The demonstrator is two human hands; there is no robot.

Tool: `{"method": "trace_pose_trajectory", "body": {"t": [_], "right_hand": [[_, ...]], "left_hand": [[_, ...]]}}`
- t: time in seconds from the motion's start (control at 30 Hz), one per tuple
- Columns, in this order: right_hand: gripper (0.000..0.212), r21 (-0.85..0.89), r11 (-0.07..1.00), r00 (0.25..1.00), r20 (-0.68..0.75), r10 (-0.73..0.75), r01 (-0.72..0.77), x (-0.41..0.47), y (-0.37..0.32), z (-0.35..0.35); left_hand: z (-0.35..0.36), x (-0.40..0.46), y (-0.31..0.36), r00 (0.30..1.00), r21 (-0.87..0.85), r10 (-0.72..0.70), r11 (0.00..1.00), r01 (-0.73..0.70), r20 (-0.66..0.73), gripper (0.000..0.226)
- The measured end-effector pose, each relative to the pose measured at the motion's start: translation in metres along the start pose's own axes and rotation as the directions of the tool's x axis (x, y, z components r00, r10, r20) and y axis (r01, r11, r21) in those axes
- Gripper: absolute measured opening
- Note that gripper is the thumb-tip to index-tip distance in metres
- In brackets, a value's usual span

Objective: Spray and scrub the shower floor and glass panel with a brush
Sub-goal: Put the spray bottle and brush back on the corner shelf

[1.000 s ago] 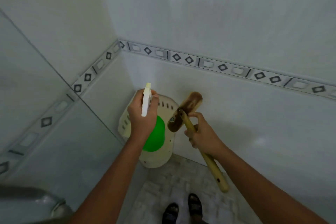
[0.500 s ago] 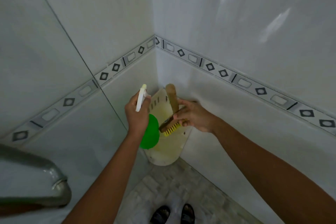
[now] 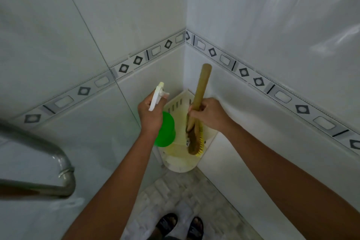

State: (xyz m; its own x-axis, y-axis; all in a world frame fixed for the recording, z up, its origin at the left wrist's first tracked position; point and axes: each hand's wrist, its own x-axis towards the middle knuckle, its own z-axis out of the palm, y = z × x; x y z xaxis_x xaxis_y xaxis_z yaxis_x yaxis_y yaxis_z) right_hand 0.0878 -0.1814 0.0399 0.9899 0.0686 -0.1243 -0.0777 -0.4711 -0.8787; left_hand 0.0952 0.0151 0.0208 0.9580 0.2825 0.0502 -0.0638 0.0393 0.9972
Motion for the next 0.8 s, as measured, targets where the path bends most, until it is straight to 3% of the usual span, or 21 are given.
{"method": "trace_pose_trajectory", "body": {"t": [0.17,0.33,0.53,0.8], "right_hand": [[0.011,0.003,1.0,0.993,0.116,-0.03,0.03,0.007,0.005,-0.002],[0.03,0.074,0.997,1.0,-0.014,0.019,-0.018,0.024,0.023,0.003],[0.027,0.166,0.986,0.986,-0.166,0.034,-0.006,0.035,0.038,0.009],[0.026,0.235,0.972,0.991,-0.132,0.01,0.022,0.038,0.049,0.008]], "left_hand": [[0.004,0.002,-0.006,1.0,-0.023,0.001,1.0,-0.001,0.012,0.026],[0.005,0.009,-0.019,1.0,0.029,0.005,1.0,-0.005,0.011,0.024],[0.01,0.008,-0.024,0.988,0.052,0.078,0.995,-0.085,0.13,0.022],[0.008,0.019,-0.033,0.97,0.081,0.108,0.988,-0.128,0.218,0.022]]}}
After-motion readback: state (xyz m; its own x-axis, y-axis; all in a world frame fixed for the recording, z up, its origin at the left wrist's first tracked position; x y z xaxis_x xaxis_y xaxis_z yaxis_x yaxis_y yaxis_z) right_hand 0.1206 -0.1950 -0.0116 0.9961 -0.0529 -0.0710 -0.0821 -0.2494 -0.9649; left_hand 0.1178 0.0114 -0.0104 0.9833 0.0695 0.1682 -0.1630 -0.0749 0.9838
